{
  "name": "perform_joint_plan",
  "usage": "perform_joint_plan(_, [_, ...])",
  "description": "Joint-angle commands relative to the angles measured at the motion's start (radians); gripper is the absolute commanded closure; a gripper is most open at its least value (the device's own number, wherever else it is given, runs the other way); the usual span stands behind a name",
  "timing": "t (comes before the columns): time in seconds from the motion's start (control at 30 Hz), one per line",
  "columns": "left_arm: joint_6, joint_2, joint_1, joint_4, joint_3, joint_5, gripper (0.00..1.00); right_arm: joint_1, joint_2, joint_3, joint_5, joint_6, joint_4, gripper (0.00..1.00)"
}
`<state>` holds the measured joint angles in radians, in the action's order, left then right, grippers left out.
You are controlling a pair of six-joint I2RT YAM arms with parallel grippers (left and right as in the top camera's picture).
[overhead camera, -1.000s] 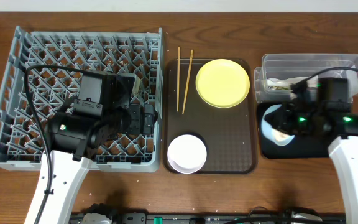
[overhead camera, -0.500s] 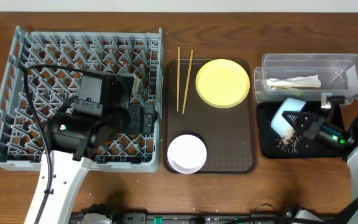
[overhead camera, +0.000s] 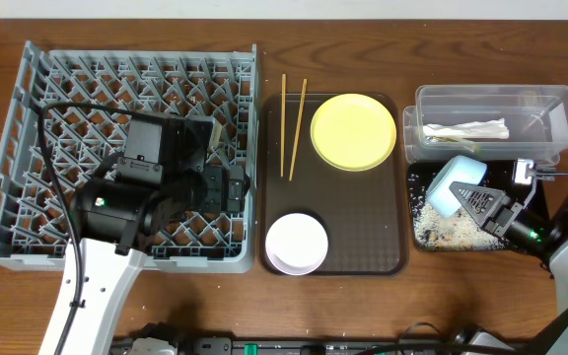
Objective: Sort waste into correct bins and load items into the dishwasher
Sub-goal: 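Tip the blue bowl over the black tray to dump the scraps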
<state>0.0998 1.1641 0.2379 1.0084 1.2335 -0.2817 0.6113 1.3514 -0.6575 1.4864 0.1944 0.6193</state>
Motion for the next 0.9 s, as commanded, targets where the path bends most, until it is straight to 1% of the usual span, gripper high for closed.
perform_joint_plan(0.0, [-0.01, -0.002, 0.003, -0.002, 0.014, 0.006, 0.01, 0.014, 0.002, 0.005, 0.068, -0.049, -0.002, 0.99])
perform_joint_plan(0.07, [-0.01, -0.002, 0.003, -0.002, 0.014, 0.006, 0.01, 0.016, 0.001, 0.004, 0.044, -0.063, -0.006, 0.99])
perform_joint_plan(0.13, [-0.01, -0.002, 0.003, -0.002, 0.014, 0.006, 0.02, 0.026, 0.002, 0.004, -0.095, -0.092, -0.016, 0.99])
perform_joint_plan(0.17, [-0.01, -0.002, 0.003, -0.002, 0.014, 0.006, 0.01, 0.031, 0.002, 0.005, -0.1, -0.14, -0.009, 0.99])
perform_joint_plan(0.23, [-0.01, -0.002, 0.003, -0.003, 0.014, 0.006, 0.01, 0.031, 0.001, 0.005, -0.002, -0.094, -0.003, 0.99])
perform_joint_plan(0.27, [-0.01, -0.002, 0.003, -0.002, 0.014, 0.006, 0.01, 0.031, 0.001, 0.005, -0.018, -0.09, -0.017, 0.99])
perform_joint_plan(0.3, [-0.01, -0.002, 0.003, -0.002, 0.014, 0.006, 0.01, 0.032, 0.001, 0.005, -0.079, -0.119, -0.04, 0.99])
perform_joint_plan(0.33, [-0.01, -0.002, 0.003, -0.003, 0.014, 0.006, 0.01, 0.033, 0.001, 0.005, -0.158, -0.212, -0.047, 0.99])
perform_joint_plan(0.37, [-0.01, -0.002, 0.003, -0.005, 0.014, 0.006, 0.01, 0.032, 0.001, 0.005, -0.141, -0.262, -0.045, 0.99])
perform_joint_plan(0.43, [-0.01, -0.002, 0.003, -0.004, 0.014, 0.006, 0.0, 0.026, 0.001, 0.005, -0.016, -0.211, -0.043, 0.99])
perform_joint_plan(0.47, [-0.01, -0.002, 0.003, -0.004, 0.014, 0.006, 0.0, 0.025, 0.001, 0.004, -0.027, -0.208, -0.058, 0.99])
perform_joint_plan(0.5, [-0.01, -0.002, 0.003, -0.005, 0.014, 0.006, 0.0, 0.026, 0.001, 0.004, -0.089, -0.208, -0.082, 0.99])
perform_joint_plan(0.53, [-0.01, -0.002, 0.003, -0.005, 0.014, 0.006, 0.0, 0.029, 0.001, 0.004, -0.154, -0.241, -0.089, 0.99])
perform_joint_plan(0.57, [-0.01, -0.002, 0.003, -0.006, 0.014, 0.006, 0.0, 0.031, 0.001, 0.004, -0.11, -0.275, -0.08, 0.99])
perform_joint_plan(0.63, [-0.01, -0.002, 0.003, -0.008, 0.014, 0.006, 0.0, 0.026, 0.0, 0.004, 0.074, -0.193, -0.098, 0.99])
perform_joint_plan(0.67, [-0.01, -0.002, 0.003, -0.008, 0.014, 0.006, 0.0, 0.025, -0.001, 0.002, 0.043, -0.201, -0.114, 0.99])
perform_joint_plan(0.7, [-0.01, -0.002, 0.003, -0.008, 0.014, 0.006, 0.0, 0.028, -0.001, 0.0, -0.082, -0.235, -0.133, 0.99])
perform_joint_plan(0.73, [-0.01, -0.002, 0.003, -0.01, 0.014, 0.006, 0.0, 0.03, -0.001, 0.0, -0.192, -0.309, -0.127, 0.99])
perform_joint_plan(0.77, [-0.01, -0.002, 0.003, -0.012, 0.014, 0.006, 0.0, 0.031, -0.001, 0.0, -0.187, -0.346, -0.113, 0.99])
perform_joint_plan(0.83, [-0.01, -0.002, 0.003, -0.012, 0.014, 0.006, 0.0, 0.021, -0.005, 0.0, -0.043, -0.289, -0.124, 0.99])
perform_joint_plan(0.87, [-0.01, -0.002, 0.003, -0.012, 0.014, 0.006, 0.0, 0.016, -0.006, 0.0, -0.072, -0.292, -0.142, 0.99])
